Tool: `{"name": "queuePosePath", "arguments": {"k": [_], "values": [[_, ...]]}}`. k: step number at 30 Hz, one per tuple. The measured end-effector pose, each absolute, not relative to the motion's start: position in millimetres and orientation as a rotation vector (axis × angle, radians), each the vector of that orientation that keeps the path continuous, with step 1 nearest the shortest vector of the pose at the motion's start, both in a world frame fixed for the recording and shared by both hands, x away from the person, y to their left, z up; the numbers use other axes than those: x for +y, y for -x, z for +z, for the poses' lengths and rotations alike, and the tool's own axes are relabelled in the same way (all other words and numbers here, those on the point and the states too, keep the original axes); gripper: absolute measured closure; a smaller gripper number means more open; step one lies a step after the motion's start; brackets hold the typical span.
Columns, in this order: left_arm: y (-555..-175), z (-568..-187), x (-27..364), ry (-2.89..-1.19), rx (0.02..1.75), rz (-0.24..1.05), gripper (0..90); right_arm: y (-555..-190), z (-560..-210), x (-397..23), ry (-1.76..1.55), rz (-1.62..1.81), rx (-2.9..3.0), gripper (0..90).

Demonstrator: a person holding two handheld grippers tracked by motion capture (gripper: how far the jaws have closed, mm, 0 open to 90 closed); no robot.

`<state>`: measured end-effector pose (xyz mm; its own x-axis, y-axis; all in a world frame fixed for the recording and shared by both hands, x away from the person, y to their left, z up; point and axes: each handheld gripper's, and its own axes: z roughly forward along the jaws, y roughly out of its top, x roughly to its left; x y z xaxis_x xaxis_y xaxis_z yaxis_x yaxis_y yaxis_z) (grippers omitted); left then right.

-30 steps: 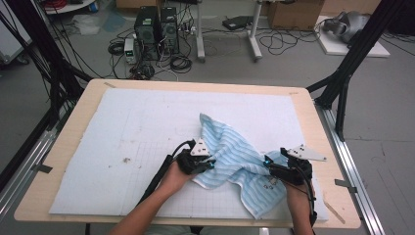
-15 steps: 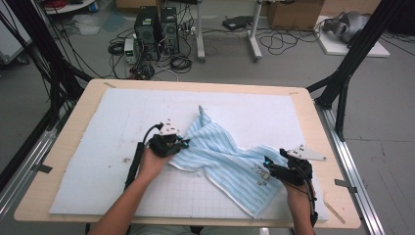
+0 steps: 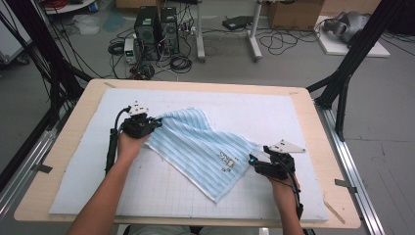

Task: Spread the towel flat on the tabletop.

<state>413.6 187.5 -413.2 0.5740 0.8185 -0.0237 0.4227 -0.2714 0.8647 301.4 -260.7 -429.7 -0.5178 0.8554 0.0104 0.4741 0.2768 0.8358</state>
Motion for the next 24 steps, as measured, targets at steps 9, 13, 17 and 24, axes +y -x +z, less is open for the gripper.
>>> {"name": "queuePosePath", "arguments": {"k": [9, 13, 17, 24], "values": [[-428.2, -412.8, 184.0, -1.817, 1.084, 0.566, 60.9, -313.2, -424.9, -250.6, -1.172, 1.152, 2.123, 37.0], [-424.0, -409.4, 186.2, -1.762, 1.107, 0.571, 39.2, -316.1, -422.3, -248.9, -1.141, 1.153, 2.140, 45.1], [-417.2, -406.5, 186.7, -1.754, 1.090, 0.577, 35.5, -323.1, -418.4, -237.9, -1.099, 1.131, 2.162, 48.1], [-406.2, -407.3, 186.8, -1.759, 1.055, 0.587, 34.6, -353.1, -432.9, -208.2, -1.098, 0.978, 2.271, 46.7]]}}
